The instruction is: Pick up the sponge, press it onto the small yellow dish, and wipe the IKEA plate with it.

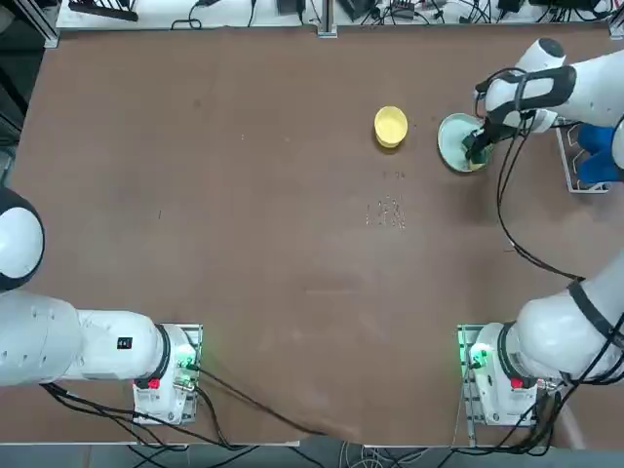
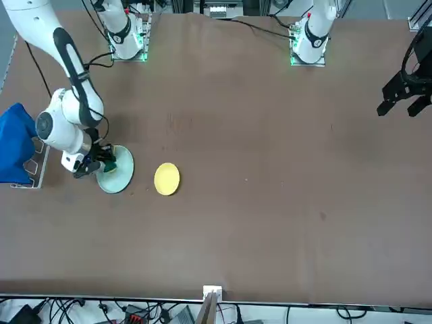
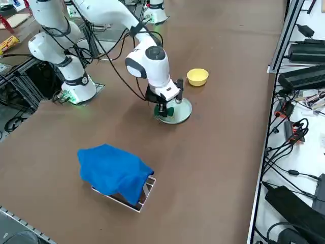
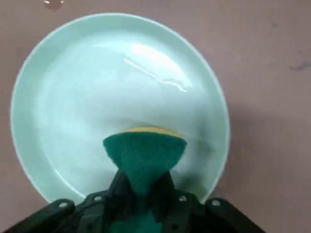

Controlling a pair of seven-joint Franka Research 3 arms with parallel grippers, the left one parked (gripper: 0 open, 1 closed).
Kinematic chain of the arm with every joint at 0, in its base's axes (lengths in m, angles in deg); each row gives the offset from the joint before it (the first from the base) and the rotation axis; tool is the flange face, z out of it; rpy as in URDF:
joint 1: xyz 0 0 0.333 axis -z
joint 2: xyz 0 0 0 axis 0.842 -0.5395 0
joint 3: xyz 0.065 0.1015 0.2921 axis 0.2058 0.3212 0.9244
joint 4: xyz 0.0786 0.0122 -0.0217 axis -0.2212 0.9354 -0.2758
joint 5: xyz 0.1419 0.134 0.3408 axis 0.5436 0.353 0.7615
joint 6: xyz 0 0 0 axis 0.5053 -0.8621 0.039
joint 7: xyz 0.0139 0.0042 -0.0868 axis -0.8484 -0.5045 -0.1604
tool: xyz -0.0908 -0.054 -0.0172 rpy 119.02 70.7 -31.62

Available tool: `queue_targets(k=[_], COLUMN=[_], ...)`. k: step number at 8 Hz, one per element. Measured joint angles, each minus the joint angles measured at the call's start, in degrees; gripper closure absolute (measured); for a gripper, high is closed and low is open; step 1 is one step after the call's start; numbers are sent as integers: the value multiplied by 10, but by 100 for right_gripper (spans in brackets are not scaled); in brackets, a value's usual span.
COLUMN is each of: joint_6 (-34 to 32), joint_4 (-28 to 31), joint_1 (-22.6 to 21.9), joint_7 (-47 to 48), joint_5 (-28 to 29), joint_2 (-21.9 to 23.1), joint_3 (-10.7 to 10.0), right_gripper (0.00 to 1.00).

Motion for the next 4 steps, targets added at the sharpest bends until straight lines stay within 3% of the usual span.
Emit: queue_targets(k=[4], joint_6=[-28], joint_4=[-78], joint_1=[7], joint_7=[-31], joint_5=[0], joint_2=[-44], joint_3=[0], right_gripper=[78])
